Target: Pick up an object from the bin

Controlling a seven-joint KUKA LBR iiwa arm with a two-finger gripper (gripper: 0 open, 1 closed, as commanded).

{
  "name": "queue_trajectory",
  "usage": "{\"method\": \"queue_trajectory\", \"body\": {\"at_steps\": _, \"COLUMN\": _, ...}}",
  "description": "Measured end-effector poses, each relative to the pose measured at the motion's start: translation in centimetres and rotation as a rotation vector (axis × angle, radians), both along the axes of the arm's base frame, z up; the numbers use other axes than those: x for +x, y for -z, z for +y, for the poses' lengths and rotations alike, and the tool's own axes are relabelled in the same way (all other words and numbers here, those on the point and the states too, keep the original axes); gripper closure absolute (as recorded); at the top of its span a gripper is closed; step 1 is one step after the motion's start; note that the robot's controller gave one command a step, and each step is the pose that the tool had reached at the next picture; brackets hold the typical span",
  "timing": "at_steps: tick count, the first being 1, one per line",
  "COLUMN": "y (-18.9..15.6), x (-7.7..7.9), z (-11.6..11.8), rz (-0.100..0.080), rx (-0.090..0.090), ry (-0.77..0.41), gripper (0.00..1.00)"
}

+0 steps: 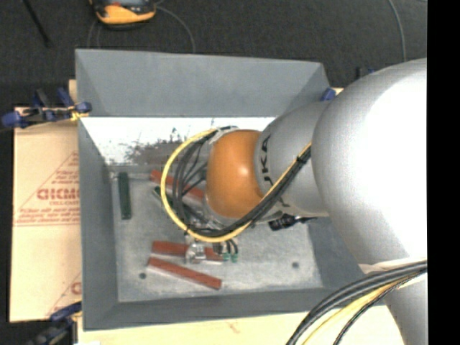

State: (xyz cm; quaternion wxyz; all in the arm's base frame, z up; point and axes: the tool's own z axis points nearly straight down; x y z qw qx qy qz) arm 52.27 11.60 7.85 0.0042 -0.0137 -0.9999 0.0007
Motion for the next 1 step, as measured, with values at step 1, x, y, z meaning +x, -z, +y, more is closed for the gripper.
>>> {"method": "queue_trajectory", "body": {"at_steps": 1, "y": -14.26, "x": 1.11, "z": 0.33, "rz": -0.010, "rx": 0.002, "ry": -0.398, "gripper": 1.00}}
